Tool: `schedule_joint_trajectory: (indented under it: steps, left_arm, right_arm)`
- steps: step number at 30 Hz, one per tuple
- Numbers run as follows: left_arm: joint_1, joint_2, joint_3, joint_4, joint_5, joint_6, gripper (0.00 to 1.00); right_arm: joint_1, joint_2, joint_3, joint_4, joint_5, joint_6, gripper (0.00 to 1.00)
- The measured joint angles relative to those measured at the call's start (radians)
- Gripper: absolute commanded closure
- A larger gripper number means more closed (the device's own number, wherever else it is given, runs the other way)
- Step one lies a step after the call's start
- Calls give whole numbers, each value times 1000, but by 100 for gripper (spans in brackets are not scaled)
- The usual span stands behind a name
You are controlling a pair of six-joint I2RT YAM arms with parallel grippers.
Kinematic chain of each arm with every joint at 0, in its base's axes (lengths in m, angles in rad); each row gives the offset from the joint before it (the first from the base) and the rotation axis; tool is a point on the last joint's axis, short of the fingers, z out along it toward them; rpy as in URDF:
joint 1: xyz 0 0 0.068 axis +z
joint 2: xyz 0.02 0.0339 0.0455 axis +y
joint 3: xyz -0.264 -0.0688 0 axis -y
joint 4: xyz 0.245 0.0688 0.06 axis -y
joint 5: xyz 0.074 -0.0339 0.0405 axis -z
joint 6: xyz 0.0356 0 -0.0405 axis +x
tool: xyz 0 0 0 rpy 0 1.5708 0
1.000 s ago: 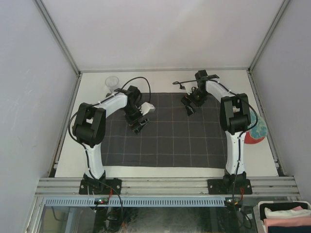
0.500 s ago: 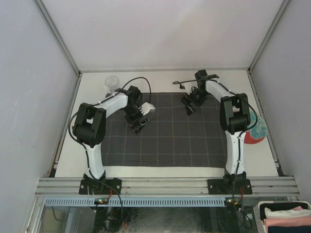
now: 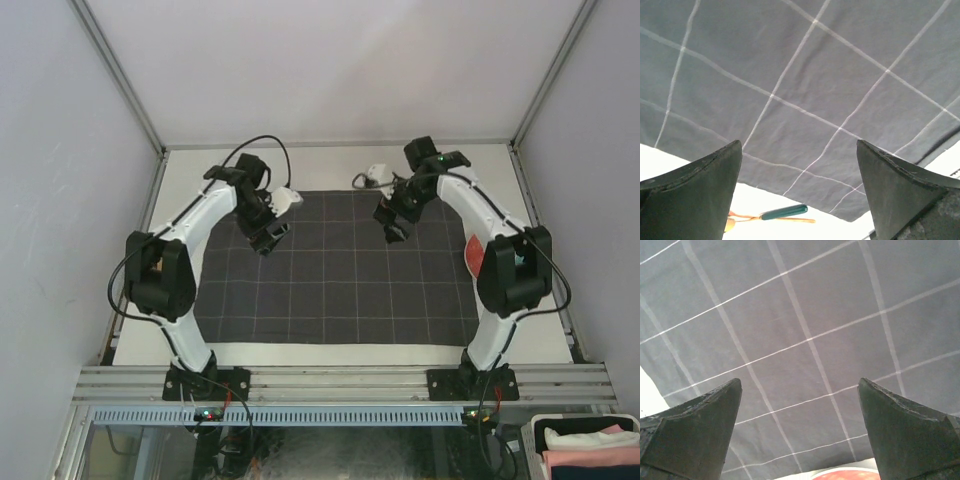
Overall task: Set the dinner table for one person
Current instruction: Flatten out the napkin at the center of the board.
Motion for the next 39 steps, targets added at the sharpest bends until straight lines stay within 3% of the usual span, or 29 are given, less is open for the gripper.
schedule_joint_trajectory:
  steps: [4,11,25,39]
  left_arm:
    - [64,0,-7,66,-46,10,0]
    - [87,69,-35,154,-80,56,0]
    - [84,247,183,140,-100,144,0]
    - [84,310,220,108,-109,194,1]
  right_arm:
    - [100,-117,-179,4,-18,-70,0]
    - [221,-149,-431,54,-42,-132,0]
    - [401,-129,-471,198,10,-186,0]
    - [453,-36,-486,319,41,-229,0]
